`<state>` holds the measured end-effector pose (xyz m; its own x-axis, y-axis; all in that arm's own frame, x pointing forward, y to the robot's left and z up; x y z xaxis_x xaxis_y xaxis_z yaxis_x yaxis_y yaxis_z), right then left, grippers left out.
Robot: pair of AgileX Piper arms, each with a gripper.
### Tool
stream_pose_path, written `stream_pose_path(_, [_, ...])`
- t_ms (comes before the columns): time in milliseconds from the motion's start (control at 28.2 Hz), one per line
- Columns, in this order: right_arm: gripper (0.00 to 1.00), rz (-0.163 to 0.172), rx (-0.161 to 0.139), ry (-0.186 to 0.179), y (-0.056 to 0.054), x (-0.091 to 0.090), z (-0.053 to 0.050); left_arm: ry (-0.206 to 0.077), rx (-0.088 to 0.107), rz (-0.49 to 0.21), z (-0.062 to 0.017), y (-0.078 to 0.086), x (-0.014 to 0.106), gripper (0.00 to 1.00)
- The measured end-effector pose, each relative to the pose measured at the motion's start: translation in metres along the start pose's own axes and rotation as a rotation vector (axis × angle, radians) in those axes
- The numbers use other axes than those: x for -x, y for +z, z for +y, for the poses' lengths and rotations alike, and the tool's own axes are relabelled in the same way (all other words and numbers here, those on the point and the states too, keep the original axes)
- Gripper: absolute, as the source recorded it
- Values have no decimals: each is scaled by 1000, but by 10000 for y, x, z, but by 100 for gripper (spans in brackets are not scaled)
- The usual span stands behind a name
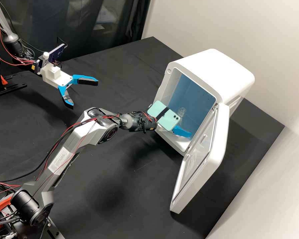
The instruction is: Place the flask in the incubator
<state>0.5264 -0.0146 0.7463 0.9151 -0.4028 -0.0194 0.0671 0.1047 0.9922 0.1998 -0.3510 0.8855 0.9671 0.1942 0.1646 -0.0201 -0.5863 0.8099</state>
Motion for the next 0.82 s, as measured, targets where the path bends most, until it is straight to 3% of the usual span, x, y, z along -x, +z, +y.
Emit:
stream_pose_path(603, [100,0,-22,0,1,-9,20,0,0,0,0,0,0,100])
stream_pose_path(745, [100,-1,-67,-11,17,-17,24,0,0,0,0,0,0,100])
stream_pose_path(816, [100,3,-74,-16,46,-16,22,0,0,0,0,0,0,100])
